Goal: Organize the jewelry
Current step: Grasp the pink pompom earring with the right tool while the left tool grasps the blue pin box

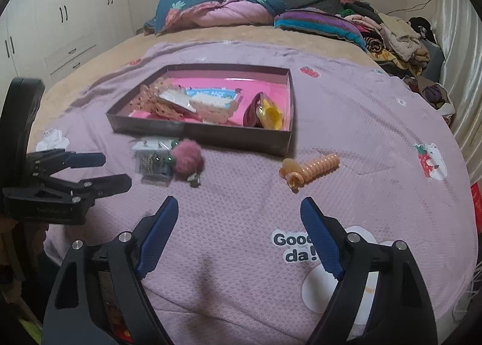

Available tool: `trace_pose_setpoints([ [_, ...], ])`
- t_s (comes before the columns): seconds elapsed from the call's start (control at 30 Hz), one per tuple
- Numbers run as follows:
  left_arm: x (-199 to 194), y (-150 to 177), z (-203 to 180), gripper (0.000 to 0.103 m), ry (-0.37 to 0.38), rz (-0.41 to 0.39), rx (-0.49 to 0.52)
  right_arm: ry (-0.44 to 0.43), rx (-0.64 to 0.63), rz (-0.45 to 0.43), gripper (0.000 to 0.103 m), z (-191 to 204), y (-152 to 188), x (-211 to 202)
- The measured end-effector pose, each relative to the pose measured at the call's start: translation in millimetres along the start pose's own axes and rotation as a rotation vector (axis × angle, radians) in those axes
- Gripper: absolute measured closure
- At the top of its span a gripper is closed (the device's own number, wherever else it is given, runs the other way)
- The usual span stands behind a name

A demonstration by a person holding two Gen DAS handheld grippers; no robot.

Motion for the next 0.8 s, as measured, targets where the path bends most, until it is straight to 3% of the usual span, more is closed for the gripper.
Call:
trace_pose_setpoints([
  [0.27, 25.0, -13.7, -6.5, 0.028, 0.031, 0.033, -0.012, -0.006, -0.039, 0.055, 0.024, 5.9, 7.4, 25.9],
  [0.33, 31.5, -15.5, -5.7, 0.036, 0.035, 0.041, -0.02, -0.007, -0.047, 0.069, 0.024, 7.1, 8.7, 32.4],
  [0.47, 41.6, -17.2, -2.0, 0.042, 0.041, 0.057, -0.04, -0.01, -0.059, 0.085, 0.024, 10.6, 8.8, 42.9],
  [0.6, 44.2, -18.2, 2.0, 0.059, 0.049, 0.058, -0.053, -0.016, -0.096, 0.09, 0.025, 18.7, 3.0, 56.8],
  [0.8, 38.9, -15.2, 16.9, 0.059, 0.059, 0.061, -0.084, -0.033, -0.145, 0.096, 0.035, 31.2, -7.0, 77.2],
])
Point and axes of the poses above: each gripper's, at about its wrist camera, not at the fingertips, and x roughly the way its jaws point, z to its left, y to its underside, the point moved 2 cm from there along x, roughly the way its jaws point, and after that the axes turned 4 degrees about -z, right-handed, at the moved point
